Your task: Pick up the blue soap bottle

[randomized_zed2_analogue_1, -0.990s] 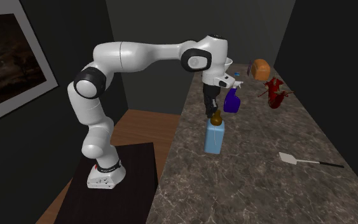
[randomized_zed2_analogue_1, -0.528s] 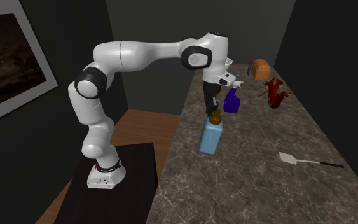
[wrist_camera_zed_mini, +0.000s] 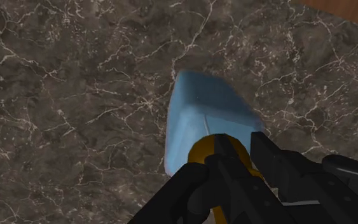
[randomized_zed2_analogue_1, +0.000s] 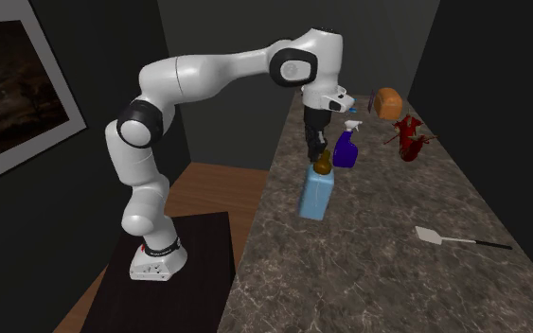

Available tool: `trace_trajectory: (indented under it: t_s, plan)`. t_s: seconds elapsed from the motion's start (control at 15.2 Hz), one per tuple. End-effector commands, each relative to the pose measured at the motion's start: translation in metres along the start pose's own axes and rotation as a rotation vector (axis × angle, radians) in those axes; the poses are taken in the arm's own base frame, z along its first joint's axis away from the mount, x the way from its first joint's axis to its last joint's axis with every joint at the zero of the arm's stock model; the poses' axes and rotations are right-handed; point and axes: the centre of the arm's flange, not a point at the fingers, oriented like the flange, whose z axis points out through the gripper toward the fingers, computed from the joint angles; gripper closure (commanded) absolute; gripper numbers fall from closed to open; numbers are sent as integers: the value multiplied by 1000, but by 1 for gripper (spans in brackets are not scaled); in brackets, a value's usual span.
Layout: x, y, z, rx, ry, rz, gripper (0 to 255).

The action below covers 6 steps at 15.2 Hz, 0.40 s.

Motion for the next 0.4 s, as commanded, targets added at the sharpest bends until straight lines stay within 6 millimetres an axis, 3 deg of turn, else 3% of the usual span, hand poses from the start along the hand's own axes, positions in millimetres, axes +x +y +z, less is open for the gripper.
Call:
trace_trajectory:
  t_s: [0.0,0.33]
  plan:
    - [0,0,-11,0,0,0,255]
    - [0,0,-28,0,0,0,255]
